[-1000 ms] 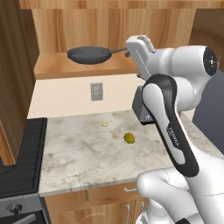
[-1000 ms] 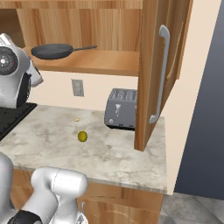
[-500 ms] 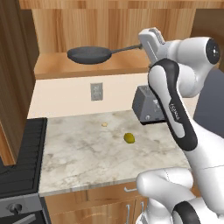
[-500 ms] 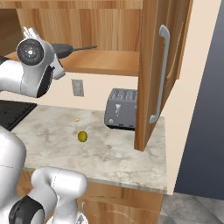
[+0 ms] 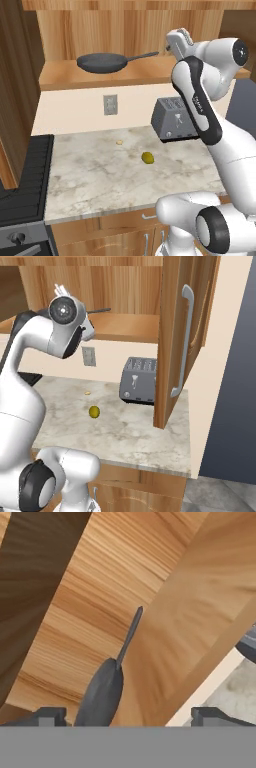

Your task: Pick the pan from the cabinet and place it on the stove. Then turn on the stove burner for the pan.

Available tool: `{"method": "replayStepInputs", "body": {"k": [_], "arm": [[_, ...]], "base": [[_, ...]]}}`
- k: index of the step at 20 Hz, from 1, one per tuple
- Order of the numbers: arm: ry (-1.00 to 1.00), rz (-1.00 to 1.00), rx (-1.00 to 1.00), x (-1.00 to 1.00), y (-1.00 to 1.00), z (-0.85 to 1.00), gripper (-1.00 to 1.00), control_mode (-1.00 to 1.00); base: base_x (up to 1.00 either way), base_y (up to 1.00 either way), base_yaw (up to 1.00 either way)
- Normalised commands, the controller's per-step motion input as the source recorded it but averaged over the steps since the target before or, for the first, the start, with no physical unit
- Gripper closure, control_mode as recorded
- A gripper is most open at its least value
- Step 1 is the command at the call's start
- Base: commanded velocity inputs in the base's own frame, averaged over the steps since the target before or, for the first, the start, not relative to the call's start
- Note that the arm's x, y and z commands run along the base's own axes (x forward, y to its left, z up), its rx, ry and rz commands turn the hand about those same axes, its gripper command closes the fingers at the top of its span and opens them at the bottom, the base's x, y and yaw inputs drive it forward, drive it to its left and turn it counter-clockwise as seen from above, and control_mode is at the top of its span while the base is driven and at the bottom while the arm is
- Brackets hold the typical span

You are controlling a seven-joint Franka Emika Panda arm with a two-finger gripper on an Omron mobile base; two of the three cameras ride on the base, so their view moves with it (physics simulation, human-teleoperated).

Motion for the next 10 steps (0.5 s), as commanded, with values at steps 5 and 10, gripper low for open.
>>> {"method": "replayStepInputs", "body": {"k": [5,10], "arm": [[0.00,-0.04,0.00,0.56,-0.28,0.00,-1.00,-1.00],[0.00,-0.02,0.01,0.50,-0.12,0.00,-1.00,-1.00]], "base": [[0.00,0.00,0.00],[0.00,0.00,0.00]]}}
